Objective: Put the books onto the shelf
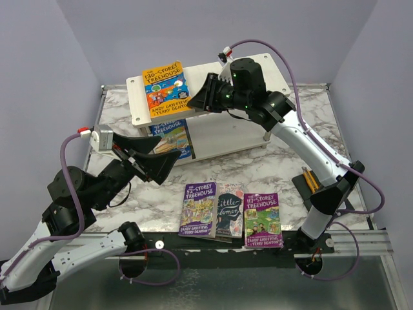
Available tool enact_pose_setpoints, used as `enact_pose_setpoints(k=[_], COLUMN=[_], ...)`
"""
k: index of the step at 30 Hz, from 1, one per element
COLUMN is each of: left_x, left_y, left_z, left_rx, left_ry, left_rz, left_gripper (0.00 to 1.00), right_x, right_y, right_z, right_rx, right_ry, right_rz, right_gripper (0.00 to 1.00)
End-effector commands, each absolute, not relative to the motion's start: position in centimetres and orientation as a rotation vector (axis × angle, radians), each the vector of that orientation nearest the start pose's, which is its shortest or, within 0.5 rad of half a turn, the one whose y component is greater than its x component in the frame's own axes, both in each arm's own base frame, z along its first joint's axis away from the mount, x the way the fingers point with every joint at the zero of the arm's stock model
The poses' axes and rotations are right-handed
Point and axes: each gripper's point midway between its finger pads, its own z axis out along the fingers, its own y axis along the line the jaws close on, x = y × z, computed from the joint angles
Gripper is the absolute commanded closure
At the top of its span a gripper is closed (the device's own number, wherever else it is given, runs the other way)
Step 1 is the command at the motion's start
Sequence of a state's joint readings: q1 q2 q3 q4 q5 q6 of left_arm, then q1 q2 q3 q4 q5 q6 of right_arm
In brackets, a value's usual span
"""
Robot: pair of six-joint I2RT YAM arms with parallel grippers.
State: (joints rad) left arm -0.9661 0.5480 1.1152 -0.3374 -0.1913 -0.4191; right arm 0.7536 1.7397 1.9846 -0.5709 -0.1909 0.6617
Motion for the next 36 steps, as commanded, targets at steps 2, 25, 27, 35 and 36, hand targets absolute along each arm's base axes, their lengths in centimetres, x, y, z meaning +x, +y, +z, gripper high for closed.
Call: enact_pose_setpoints(k=[2, 25, 27, 35, 36], left_x=[14.1, 14.4, 14.5, 14.3, 14.3], left_y=[-17.2, -17.6, -17.7, -17.8, -18.0], left_z=[45.2, 45.1, 45.0, 44.1, 43.8], left_rx=[0.201, 0.204, 0.205, 0.205, 0.21], left_ry=[1.403, 1.408, 1.412, 1.432, 1.442], left_rz=[-1.032, -1.032, -1.028, -1.043, -1.044], left_gripper=[0.01, 0.01, 0.01, 0.01, 0.01], right_x=[33.4, 33.1, 33.3, 33.0, 32.7], right_y=[39.3, 39.6, 39.3, 37.0, 36.5], right_z=[38.2, 38.6, 38.9, 41.8, 42.2], right_rx=[-0.218, -0.229, -0.217, -0.185, -0.181], right_ry=[2.042, 2.03, 2.024, 1.952, 1.943], right_rz=[1.093, 1.075, 1.063, 1.003, 0.993], right_gripper=[0.7, 0.62, 0.58, 0.49, 0.48])
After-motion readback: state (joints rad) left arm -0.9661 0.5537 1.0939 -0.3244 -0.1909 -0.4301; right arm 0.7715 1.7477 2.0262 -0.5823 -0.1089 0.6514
